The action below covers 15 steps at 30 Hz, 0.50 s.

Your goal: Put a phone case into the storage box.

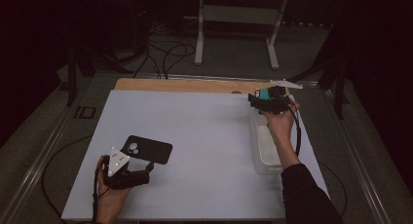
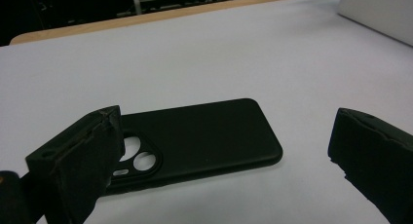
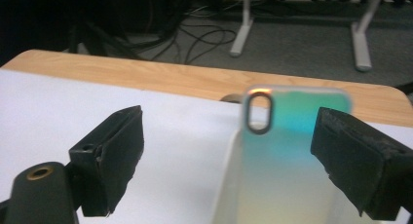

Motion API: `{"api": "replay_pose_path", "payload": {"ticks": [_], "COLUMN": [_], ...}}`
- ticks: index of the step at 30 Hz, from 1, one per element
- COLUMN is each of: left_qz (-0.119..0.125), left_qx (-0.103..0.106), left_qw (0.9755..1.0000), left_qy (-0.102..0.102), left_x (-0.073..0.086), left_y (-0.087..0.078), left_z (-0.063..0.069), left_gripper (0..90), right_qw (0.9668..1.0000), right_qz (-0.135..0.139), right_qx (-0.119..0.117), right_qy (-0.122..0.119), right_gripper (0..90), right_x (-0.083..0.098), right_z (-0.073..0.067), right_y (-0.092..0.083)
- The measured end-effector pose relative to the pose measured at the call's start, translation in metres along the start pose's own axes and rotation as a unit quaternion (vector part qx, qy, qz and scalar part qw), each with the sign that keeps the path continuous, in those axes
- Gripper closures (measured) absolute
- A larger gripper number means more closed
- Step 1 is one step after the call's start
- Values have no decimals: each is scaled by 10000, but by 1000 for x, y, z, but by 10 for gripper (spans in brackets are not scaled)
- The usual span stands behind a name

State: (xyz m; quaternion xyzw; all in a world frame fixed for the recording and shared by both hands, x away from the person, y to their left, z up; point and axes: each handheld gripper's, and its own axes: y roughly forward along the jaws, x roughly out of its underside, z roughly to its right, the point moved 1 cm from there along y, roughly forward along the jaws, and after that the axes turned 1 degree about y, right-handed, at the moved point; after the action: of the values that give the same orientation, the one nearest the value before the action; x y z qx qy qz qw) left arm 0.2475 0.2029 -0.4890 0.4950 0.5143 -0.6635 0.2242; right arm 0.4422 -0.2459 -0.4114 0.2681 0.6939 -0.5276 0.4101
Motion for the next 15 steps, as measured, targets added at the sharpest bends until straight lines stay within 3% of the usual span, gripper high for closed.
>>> {"api": "replay_pose_path", "payload": {"ticks": [8,10,15], "left_qz": [-16,-19,-32], "left_qx": [-3,7,8], "left_qw": [10000,10000,10000], "left_qy": [3,6,29], "left_x": [0,-1,-1], "left_y": [0,1,1], "left_z": [0,0,0], "left_gripper": [5,5,4], "right_qw": [9981,9958,9912], "right_qz": [39,135,164], "right_qx": [-471,-731,-981], "right_qy": [-397,-526,-875], "right_gripper": [123,122,121], "right_x": [5,9,18], "right_z": [-21,-32,-49], "right_y": [-17,-27,-41]}}
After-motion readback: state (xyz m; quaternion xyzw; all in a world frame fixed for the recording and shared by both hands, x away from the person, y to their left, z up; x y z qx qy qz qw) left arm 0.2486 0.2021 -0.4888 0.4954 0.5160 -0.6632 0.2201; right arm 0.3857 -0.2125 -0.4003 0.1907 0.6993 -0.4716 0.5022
